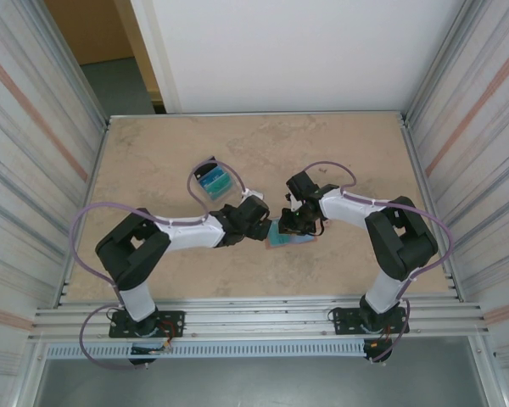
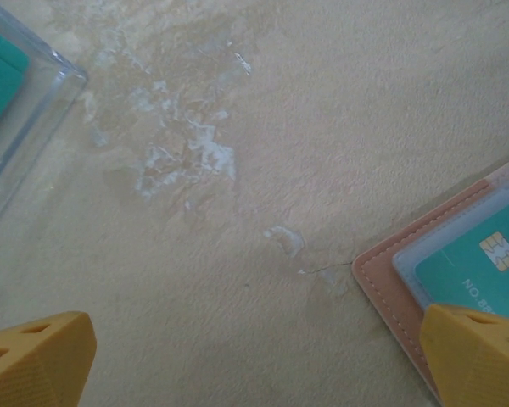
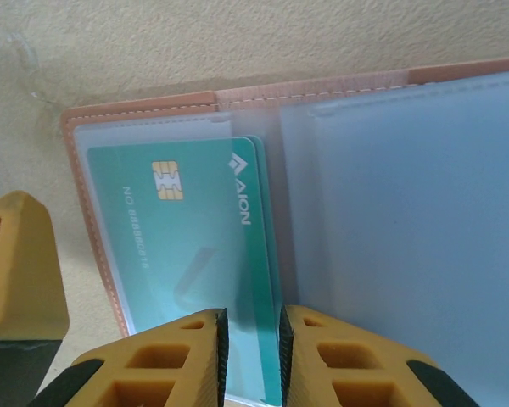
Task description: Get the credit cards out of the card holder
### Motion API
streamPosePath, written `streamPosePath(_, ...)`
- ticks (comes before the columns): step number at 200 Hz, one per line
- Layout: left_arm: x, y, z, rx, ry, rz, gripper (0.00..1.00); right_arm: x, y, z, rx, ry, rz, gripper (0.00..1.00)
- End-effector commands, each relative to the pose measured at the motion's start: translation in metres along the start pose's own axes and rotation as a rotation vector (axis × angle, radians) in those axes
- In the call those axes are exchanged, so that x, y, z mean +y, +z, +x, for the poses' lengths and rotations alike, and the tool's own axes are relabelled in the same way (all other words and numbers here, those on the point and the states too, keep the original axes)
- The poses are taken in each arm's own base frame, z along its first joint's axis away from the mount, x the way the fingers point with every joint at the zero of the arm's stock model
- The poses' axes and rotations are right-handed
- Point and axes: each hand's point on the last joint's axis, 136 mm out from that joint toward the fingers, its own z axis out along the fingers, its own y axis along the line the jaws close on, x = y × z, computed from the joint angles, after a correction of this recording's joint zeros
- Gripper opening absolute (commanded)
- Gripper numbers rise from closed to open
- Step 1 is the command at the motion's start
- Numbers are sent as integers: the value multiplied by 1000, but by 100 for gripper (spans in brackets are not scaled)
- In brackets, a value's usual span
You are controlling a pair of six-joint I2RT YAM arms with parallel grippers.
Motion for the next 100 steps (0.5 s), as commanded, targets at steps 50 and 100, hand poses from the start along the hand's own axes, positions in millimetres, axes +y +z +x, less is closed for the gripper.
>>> streamPosePath(50,0,6,6,50,42,-33,99,-2,-4,-6,-8,-11,19,27)
streamPosePath(100,-1,10,13,77,68,-41,99,-5,0,-3,7,3,9,29)
